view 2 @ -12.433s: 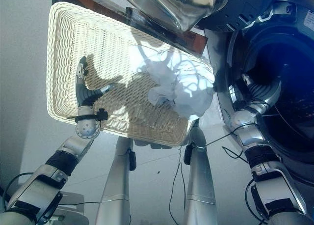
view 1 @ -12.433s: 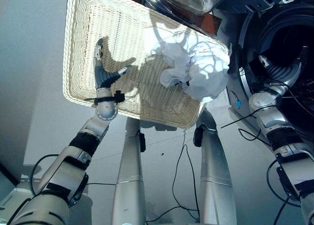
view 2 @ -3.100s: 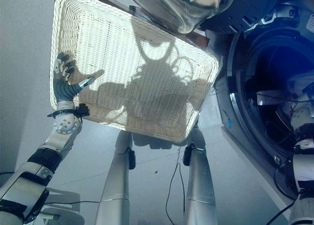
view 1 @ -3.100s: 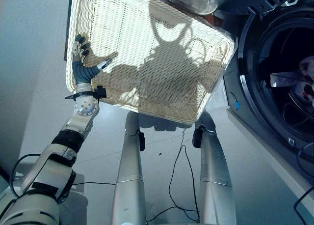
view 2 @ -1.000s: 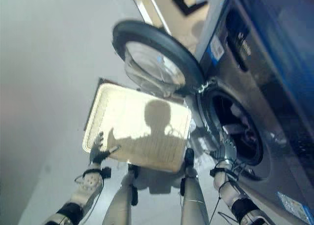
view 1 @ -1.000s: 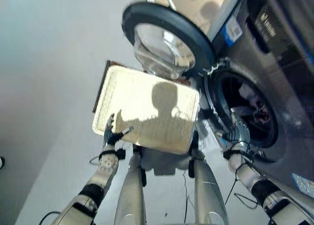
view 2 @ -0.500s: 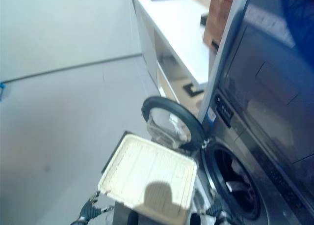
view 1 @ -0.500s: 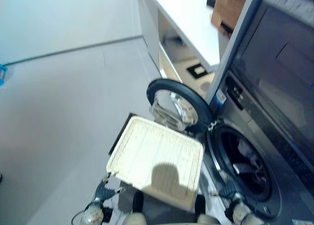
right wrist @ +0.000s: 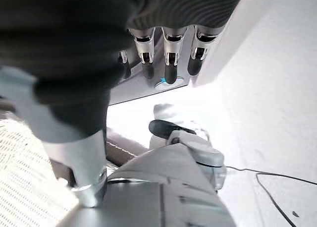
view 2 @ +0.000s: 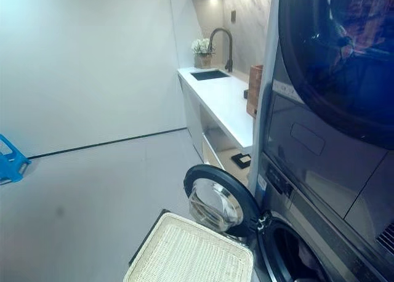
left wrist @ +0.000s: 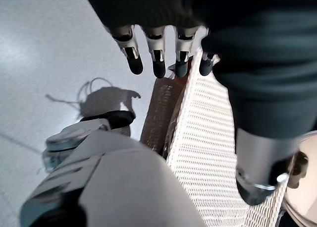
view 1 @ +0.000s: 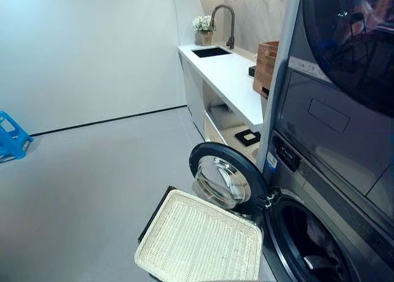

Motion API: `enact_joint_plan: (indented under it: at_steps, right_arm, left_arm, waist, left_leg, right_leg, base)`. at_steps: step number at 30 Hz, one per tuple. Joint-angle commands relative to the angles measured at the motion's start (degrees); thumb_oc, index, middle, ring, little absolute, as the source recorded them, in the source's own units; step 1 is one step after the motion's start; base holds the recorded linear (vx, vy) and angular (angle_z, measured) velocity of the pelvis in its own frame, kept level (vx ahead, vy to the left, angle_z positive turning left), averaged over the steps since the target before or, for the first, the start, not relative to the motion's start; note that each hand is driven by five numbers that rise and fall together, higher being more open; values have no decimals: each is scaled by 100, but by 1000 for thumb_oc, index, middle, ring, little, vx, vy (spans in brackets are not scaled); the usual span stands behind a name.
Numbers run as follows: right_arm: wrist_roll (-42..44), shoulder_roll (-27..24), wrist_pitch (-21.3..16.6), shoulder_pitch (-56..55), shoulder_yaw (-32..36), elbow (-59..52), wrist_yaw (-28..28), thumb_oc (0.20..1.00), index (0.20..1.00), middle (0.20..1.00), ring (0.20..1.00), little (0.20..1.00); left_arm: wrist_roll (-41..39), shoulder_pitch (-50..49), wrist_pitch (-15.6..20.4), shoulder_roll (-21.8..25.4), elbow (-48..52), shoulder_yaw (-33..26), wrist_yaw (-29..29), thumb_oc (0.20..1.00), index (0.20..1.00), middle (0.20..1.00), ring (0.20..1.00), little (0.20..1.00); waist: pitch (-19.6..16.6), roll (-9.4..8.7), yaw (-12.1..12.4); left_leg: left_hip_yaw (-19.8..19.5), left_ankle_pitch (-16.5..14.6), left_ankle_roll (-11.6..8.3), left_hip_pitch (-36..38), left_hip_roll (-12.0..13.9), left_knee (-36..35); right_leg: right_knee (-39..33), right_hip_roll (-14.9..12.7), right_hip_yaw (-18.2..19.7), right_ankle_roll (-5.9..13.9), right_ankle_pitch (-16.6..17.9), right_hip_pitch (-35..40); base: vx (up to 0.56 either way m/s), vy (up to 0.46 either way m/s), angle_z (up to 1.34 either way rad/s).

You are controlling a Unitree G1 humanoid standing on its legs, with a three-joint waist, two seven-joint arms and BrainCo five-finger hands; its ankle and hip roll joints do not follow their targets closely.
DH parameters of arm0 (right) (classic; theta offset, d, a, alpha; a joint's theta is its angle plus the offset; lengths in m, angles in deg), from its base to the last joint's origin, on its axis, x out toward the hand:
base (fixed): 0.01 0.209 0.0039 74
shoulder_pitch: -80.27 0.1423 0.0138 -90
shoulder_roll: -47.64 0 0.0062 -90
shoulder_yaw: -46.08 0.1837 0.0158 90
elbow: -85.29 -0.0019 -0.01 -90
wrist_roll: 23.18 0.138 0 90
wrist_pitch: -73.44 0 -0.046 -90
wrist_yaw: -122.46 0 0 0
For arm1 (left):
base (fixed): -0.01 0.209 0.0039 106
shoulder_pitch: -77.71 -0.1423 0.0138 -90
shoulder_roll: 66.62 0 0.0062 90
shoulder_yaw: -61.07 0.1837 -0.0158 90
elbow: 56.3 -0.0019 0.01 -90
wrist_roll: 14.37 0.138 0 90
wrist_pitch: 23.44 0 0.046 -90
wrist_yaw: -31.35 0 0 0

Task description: Put the clothes into the washing machine.

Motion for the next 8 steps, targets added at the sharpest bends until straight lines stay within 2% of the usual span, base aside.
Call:
enact_joint_plan:
  at_steps: [1, 8]
  right_arm:
    - [-38, 96, 102, 402, 173, 255, 85, 1000, 1000, 1000, 1000, 1000]
    - [-71, 102, 320, 395, 202, 329, 233, 1000, 1000, 1000, 1000, 1000]
  left_arm:
    - [-139, 443, -18, 142, -149, -325, -121, 1000, 1000, 1000, 1000, 1000]
    - [41, 454, -205, 148, -171, -264, -225, 1000, 1000, 1000, 1000, 1000]
  waist:
    - [300, -249, 122]
    - [277, -263, 104]
  left_leg:
    - [270, -262, 255, 229, -324, 90]
    - [205, -330, 312, 333, -306, 121]
  right_leg:
    - [161, -69, 142, -24, 6, -20]
    - [308, -35, 243, -69, -111, 33]
  base:
    - [40, -4, 0]
    - [32, -9, 1]
